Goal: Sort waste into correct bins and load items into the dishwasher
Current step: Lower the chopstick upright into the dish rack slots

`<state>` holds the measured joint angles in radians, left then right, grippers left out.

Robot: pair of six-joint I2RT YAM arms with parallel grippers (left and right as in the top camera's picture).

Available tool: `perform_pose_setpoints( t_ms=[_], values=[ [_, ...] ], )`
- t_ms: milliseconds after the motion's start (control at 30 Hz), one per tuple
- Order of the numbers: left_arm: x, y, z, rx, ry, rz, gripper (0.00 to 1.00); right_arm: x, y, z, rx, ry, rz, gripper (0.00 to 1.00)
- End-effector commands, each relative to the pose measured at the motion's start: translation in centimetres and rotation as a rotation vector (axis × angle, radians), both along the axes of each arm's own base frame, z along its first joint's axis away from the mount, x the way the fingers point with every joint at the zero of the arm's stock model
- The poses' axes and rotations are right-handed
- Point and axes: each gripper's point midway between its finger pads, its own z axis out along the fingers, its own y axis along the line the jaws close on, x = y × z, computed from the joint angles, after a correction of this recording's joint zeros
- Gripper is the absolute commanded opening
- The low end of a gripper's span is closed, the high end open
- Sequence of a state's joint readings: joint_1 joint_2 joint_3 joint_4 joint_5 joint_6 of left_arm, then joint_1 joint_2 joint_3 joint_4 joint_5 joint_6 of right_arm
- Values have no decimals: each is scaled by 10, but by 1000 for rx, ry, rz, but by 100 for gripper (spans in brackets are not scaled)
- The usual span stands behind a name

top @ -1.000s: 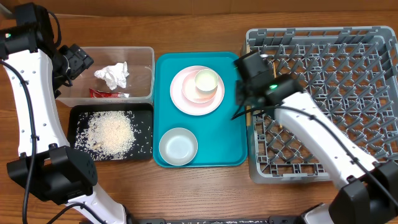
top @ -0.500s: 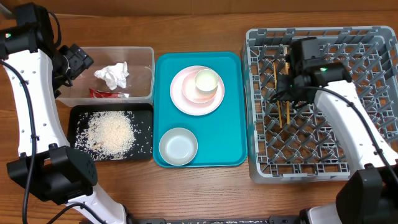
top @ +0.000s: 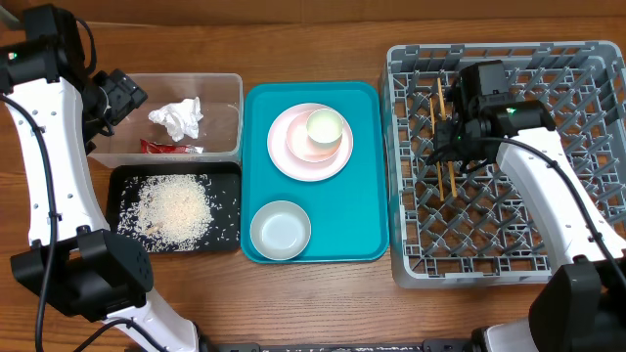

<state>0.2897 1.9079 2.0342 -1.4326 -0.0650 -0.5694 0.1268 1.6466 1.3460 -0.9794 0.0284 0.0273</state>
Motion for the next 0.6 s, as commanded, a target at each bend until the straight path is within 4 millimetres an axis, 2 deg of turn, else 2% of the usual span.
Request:
perform_pose_setpoints(
  t_ms=[0, 100, 300, 567],
  values=[
    [0, 1, 3, 18, -4, -11, 100, 0, 1, -1, 3, 0, 14, 31],
    [0, 1, 3, 18, -4, -11, 100, -1, 1, -1, 3, 1, 14, 45],
    [0, 1, 3, 18, -4, -11, 100, -1, 3, -1, 20, 3, -2, 45],
    [0, 1, 3, 18, -4, -11, 100, -4, 46, 6, 275, 25, 40, 49]
  ],
)
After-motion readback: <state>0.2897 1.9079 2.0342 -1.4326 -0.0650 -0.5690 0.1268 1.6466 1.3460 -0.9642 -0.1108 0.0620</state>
